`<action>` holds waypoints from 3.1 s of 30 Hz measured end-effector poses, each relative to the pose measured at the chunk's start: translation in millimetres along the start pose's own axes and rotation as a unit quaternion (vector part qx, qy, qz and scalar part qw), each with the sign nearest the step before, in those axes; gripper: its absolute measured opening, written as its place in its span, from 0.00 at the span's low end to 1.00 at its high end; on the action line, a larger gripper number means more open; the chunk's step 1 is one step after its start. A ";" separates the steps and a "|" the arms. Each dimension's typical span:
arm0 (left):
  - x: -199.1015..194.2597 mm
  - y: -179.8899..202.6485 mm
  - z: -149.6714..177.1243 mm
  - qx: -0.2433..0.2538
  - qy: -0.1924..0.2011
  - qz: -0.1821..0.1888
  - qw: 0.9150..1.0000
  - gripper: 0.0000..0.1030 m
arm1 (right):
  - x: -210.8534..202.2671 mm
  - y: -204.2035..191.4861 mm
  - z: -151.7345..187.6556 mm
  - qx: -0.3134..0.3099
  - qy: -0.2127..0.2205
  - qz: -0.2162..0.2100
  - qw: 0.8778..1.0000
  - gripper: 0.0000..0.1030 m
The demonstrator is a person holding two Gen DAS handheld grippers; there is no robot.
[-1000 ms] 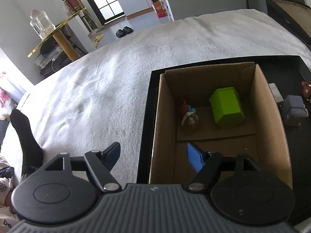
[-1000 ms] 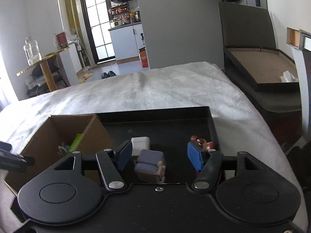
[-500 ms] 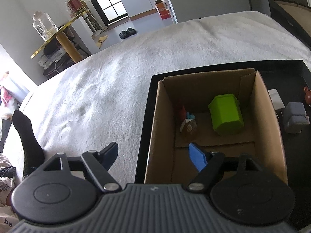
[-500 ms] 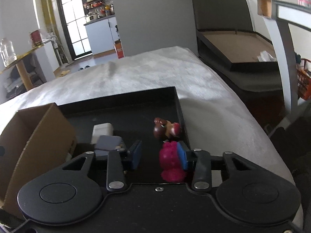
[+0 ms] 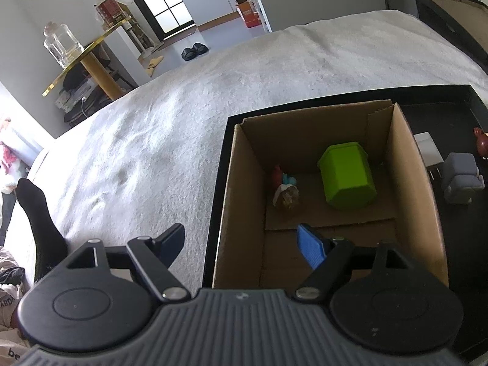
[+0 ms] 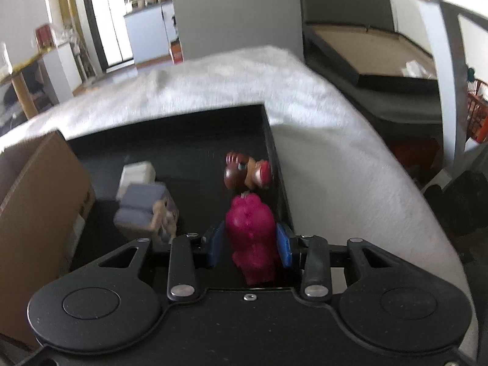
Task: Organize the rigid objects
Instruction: 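Move the right gripper to the pink figure and grasp it, then lift the pink figure with the right gripper over the cardboard box, then lower the pink figure into the box and open the right gripper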
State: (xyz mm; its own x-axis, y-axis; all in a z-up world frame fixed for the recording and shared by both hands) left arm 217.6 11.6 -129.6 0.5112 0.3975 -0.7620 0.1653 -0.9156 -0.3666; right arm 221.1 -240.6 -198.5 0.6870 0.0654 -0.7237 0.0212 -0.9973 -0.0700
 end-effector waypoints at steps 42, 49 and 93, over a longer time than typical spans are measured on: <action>-3.6 -16.5 9.1 -0.028 0.025 0.059 0.998 0.78 | -69.8 -77.2 -40.8 -0.086 0.086 -0.071 0.990 0.33; 1.3 -20.8 14.4 -0.029 0.042 0.050 0.997 0.78 | -79.9 -104.8 -49.7 -0.114 0.094 -0.084 0.985 0.33; 2.5 -59.2 54.8 -0.119 0.076 0.143 0.980 0.09 | -63.8 -234.4 -15.8 -0.343 -0.008 -0.175 0.923 0.34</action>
State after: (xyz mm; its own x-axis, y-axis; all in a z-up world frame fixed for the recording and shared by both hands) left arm 162.8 70.1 -139.1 0.6818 0.1262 -0.7206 0.1803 -0.9836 -0.0016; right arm 183.8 -11.5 -125.1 0.5392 0.3828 -0.7501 0.6992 -0.7001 0.1453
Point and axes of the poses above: each gripper's, at about its wrist camera, not at the fingertips, and x roughly the way its jaws point, y to its right, z to its underside, the point moved 2 cm from there along x, roughly the way its jaws point
